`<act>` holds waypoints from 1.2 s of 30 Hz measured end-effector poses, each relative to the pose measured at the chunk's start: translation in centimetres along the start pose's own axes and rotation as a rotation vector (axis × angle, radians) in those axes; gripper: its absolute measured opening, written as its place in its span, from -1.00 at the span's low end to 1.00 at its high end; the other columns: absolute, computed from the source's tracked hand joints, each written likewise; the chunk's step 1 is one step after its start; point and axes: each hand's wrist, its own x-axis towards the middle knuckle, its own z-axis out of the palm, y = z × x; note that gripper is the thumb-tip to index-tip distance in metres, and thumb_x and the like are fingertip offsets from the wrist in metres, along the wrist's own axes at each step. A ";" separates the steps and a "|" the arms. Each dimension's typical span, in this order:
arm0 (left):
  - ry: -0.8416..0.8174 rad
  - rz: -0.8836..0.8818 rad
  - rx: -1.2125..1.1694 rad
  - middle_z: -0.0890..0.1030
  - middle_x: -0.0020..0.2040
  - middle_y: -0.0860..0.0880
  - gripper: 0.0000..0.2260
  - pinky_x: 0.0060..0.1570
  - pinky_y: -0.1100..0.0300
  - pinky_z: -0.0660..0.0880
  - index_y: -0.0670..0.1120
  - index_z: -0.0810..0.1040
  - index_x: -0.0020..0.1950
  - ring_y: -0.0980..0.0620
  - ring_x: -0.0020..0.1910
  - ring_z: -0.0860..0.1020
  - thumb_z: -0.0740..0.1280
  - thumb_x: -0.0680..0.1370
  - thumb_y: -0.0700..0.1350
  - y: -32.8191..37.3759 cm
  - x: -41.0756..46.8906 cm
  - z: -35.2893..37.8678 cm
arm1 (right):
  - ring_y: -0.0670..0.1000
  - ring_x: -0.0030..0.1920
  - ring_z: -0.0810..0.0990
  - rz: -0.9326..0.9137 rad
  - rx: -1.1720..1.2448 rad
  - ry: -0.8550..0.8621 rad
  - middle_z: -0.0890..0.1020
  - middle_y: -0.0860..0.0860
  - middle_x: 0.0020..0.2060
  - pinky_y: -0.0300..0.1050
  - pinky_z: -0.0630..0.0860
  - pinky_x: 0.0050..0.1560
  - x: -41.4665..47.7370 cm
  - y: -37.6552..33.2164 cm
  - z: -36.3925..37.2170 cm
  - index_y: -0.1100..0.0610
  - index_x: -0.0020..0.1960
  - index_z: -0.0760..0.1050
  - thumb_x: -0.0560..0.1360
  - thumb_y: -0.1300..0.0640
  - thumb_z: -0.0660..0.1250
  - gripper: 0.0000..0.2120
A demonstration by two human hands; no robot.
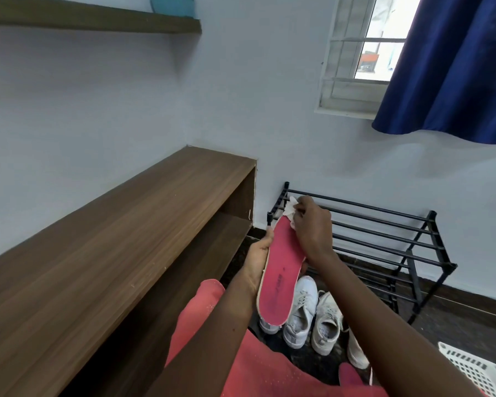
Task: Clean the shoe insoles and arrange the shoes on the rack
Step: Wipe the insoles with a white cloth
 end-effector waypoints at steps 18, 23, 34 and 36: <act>-0.093 0.286 -0.110 0.67 -0.13 -0.11 -0.53 -0.15 0.18 0.59 -0.11 0.71 -0.08 -0.01 -0.11 0.66 0.62 0.14 0.12 -0.7 1.1 0.3 | 0.21 -0.17 0.56 -0.238 -0.226 -0.079 0.62 0.13 -0.23 -0.11 0.27 -0.32 -2.7 -1.2 1.5 0.19 -0.11 0.54 0.47 0.27 0.24 -0.90; 0.038 0.207 -0.178 0.67 -0.21 -0.15 -0.48 -0.29 0.17 0.61 -0.17 0.71 -0.17 -0.06 -0.25 0.67 0.08 0.59 0.12 -0.4 1.0 -0.2 | 0.17 -0.13 0.57 -0.145 -0.239 -0.072 0.63 0.14 -0.14 -0.08 0.37 -0.26 -1.3 -0.6 1.5 0.28 -0.16 0.62 0.43 0.33 0.24 -0.82; 0.157 0.218 -0.202 0.62 -0.34 -0.13 -0.40 -0.32 0.21 0.60 -0.21 0.67 -0.31 -0.02 -0.36 0.63 0.04 0.60 0.15 0.4 2.4 -2.3 | 0.09 -0.09 0.66 -0.255 -0.053 -0.248 0.70 0.10 -0.09 -0.10 0.52 0.03 -5.1 -1.2 1.7 0.20 -0.03 0.67 0.45 0.36 0.26 -0.75; 0.111 0.220 -0.218 0.63 -0.32 -0.14 -0.40 -0.30 0.21 0.60 -0.21 0.68 -0.28 -0.02 -0.34 0.64 0.04 0.58 0.16 0.3 2.4 -1.9 | 0.12 -0.13 0.65 -0.277 -0.038 -0.204 0.70 0.13 -0.14 -0.07 0.54 -0.05 -4.8 -1.3 1.5 0.23 -0.07 0.67 0.41 0.40 0.26 -0.76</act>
